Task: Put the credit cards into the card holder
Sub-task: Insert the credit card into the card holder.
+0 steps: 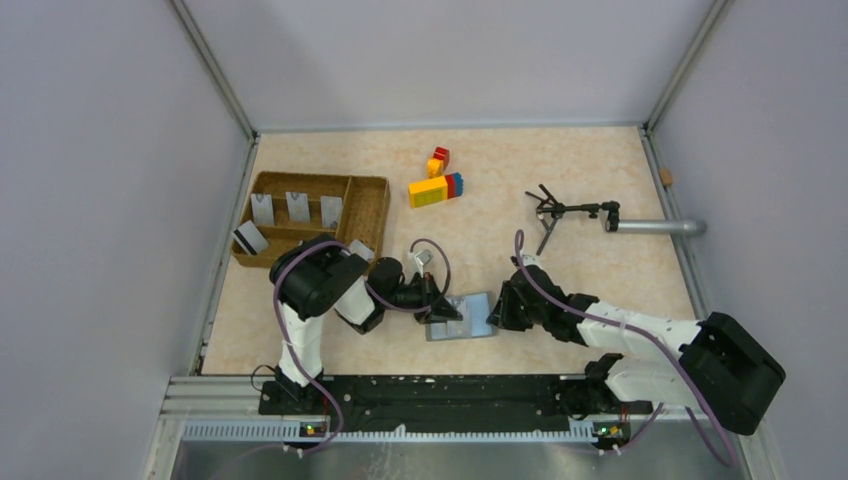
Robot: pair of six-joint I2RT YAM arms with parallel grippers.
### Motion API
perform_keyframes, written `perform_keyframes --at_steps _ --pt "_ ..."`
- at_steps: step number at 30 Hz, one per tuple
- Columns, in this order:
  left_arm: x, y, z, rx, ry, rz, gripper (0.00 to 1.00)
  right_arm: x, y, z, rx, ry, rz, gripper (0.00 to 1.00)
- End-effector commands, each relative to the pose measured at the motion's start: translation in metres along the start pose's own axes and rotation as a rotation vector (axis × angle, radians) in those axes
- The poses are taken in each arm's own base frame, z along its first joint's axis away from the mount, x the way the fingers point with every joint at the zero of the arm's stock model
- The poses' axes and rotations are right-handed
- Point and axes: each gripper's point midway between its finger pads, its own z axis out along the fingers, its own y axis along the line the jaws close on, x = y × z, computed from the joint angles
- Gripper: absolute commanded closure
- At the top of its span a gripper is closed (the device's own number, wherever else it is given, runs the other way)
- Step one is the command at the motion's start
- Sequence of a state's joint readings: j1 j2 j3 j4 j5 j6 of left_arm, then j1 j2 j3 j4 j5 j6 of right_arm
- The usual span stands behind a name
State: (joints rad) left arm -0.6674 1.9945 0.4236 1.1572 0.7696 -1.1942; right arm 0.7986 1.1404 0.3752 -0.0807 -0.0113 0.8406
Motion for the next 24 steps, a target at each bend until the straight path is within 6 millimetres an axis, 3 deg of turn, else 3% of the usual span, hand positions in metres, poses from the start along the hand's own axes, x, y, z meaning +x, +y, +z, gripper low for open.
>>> perform_keyframes --at_steps 1,13,24 --pt "0.006 0.025 0.001 -0.089 0.0 0.007 1.0 -0.006 0.002 -0.003 0.014 -0.027 -0.006 0.88" --pt "-0.004 0.044 -0.011 -0.171 0.029 0.052 1.0 -0.006 -0.001 -0.006 0.023 -0.029 -0.012 0.88" --pt "-0.005 0.038 -0.004 -0.131 0.034 0.044 1.0 -0.005 0.001 -0.002 0.018 -0.018 -0.015 0.88"
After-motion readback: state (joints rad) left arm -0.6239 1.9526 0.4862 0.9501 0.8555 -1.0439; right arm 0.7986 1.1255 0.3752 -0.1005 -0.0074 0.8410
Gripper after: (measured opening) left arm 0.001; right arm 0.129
